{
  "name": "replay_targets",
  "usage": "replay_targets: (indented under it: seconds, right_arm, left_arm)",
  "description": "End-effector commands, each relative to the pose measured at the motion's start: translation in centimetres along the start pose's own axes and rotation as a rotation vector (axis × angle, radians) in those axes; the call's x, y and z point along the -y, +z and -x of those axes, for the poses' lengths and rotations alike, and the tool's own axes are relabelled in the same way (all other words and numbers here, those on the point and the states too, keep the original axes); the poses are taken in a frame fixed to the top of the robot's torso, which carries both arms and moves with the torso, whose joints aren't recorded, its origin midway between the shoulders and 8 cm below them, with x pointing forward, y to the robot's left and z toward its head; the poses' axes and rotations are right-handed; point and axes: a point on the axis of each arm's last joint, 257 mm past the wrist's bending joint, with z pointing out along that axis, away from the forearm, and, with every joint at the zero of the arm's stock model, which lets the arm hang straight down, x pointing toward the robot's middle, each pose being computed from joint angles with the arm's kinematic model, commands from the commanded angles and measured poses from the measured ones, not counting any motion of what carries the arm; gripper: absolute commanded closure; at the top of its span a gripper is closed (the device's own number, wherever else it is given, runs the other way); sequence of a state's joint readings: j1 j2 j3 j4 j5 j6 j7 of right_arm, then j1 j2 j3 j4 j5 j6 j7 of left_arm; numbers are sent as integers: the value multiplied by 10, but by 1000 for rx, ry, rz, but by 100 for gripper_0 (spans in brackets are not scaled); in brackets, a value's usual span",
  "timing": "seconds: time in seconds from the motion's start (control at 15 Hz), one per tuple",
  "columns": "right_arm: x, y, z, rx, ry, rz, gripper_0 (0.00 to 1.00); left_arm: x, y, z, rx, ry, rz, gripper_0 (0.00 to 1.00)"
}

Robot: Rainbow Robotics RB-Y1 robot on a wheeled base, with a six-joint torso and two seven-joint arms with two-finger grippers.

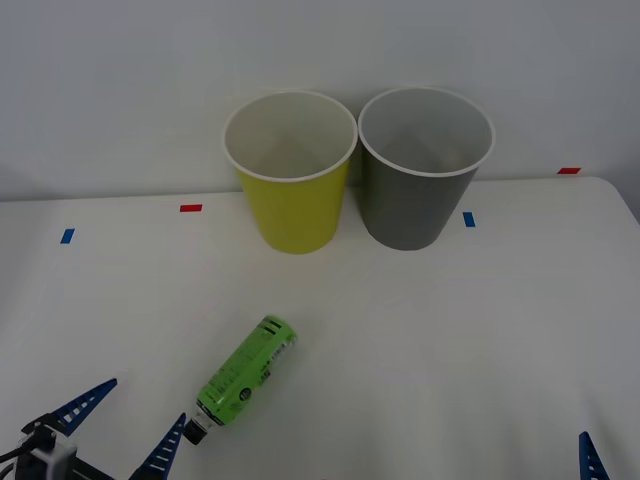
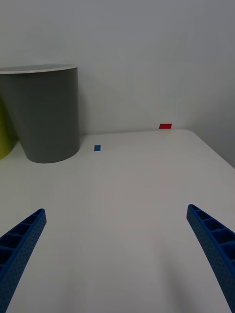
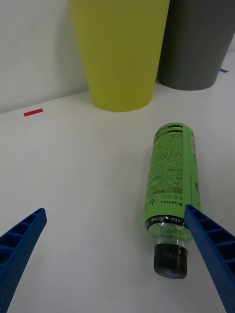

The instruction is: Put cans in the gray bin and PET bottles in the light green bin.

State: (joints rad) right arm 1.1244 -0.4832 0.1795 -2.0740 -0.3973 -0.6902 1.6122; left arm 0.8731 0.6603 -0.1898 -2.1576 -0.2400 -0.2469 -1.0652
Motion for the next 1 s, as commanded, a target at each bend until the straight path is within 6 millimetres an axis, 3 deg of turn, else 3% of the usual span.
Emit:
replay_targets:
  seconds: [0.07, 0.33, 0.67, 1.0]
  right_arm:
    - [0, 0, 0, 0, 0, 0, 0]
    - [0, 0, 0, 0, 0, 0, 0]
    - [0, 0, 0, 0, 0, 0, 0]
    - [0, 0, 0, 0, 0, 0, 0]
  left_arm:
    - [5, 1, 4, -3, -4, -1, 3]
    - [12, 5, 0, -61, 11, -6, 3]
    - [-9, 14, 12, -173, 105, 28, 7]
    - [-31, 38, 30, -245, 106, 58, 13]
